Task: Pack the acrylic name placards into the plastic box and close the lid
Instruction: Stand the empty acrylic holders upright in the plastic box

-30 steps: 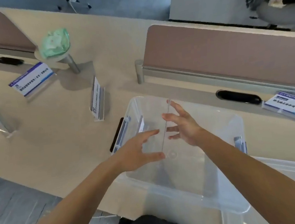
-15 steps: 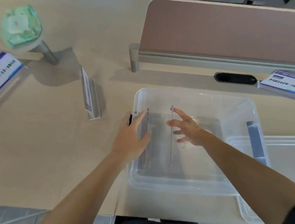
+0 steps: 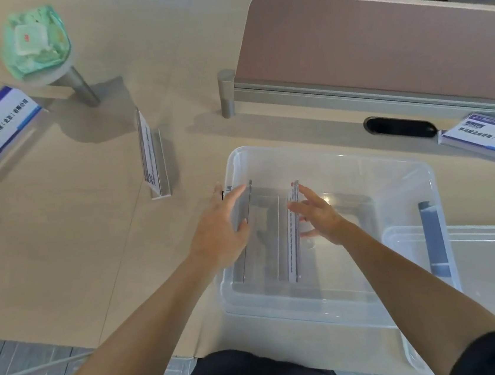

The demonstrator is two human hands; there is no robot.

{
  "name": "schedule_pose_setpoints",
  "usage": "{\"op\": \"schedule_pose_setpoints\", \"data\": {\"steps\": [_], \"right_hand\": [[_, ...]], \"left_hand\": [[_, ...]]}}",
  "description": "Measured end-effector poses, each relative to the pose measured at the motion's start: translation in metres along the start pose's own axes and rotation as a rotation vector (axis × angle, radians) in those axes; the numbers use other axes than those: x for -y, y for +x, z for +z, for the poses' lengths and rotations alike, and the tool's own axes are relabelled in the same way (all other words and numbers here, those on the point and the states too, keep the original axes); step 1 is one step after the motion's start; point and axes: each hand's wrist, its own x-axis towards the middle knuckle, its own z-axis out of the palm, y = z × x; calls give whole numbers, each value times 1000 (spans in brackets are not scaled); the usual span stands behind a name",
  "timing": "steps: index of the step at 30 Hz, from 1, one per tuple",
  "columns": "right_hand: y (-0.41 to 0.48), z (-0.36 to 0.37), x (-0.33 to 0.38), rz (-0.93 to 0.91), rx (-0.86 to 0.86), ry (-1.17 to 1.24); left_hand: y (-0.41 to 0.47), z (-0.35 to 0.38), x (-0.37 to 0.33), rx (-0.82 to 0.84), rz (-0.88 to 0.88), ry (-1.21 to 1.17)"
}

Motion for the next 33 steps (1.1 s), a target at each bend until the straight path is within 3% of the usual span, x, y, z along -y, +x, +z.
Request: {"op": "schedule_pose_setpoints", "data": {"steps": [8, 13, 22, 25, 29, 33], "right_hand": [[-15, -6, -12, 35, 50, -113], [-22, -4, -22, 126, 89, 18], [-30, 0, -21, 10, 28, -99], [-37, -4, -26, -36, 105, -173], [-44, -9, -36, 84, 214, -204], [-44, -5, -40, 167, 254, -83]], "left_hand": [[-2, 0, 0, 6, -6, -52], [-3, 0, -1, 1, -23, -50], [-3, 0, -1, -12, -39, -43], [-3, 1, 0, -14, -34, -46], [-2, 1, 0, -9, -32, -33], [-3, 1, 0, -9, -27, -38]]}}
